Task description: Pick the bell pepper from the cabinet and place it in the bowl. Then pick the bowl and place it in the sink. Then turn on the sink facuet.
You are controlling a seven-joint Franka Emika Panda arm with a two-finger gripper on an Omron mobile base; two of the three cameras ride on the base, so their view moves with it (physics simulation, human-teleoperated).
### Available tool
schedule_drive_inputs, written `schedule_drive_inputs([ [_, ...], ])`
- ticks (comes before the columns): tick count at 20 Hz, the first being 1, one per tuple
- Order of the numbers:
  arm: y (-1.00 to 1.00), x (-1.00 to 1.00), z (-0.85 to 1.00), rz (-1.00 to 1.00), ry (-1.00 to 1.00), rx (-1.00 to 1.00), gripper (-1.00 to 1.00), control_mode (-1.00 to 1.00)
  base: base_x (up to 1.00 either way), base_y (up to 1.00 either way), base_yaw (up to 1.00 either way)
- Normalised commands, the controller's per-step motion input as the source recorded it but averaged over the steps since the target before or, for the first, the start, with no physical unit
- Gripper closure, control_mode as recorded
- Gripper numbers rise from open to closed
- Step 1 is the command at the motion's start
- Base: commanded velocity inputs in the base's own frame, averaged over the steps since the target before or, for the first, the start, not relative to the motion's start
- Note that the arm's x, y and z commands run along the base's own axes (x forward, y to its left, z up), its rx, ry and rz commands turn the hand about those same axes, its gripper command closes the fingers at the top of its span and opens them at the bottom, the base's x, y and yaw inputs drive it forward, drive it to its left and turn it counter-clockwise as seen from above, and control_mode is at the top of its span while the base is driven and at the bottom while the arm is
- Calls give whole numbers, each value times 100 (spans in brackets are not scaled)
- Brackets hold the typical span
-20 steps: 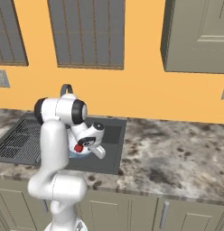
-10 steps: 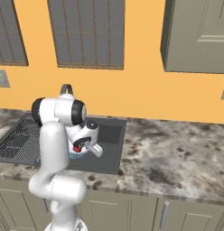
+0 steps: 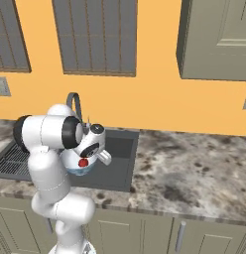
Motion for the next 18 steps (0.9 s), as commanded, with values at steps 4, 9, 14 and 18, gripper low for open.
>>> schedule_drive_inputs([
  [4, -21, -6, 66, 0, 3, 7, -100, -100, 0, 0, 0],
  [9, -7, -34, 26, -1, 0, 13, -100, -100, 0, 0, 0],
  [14, -9, -27, 98, -5, 0, 28, -100, -100, 0, 0, 0],
  [18, 0, -29, 89, -14, -2, 22, -100, -100, 0, 0, 0],
])
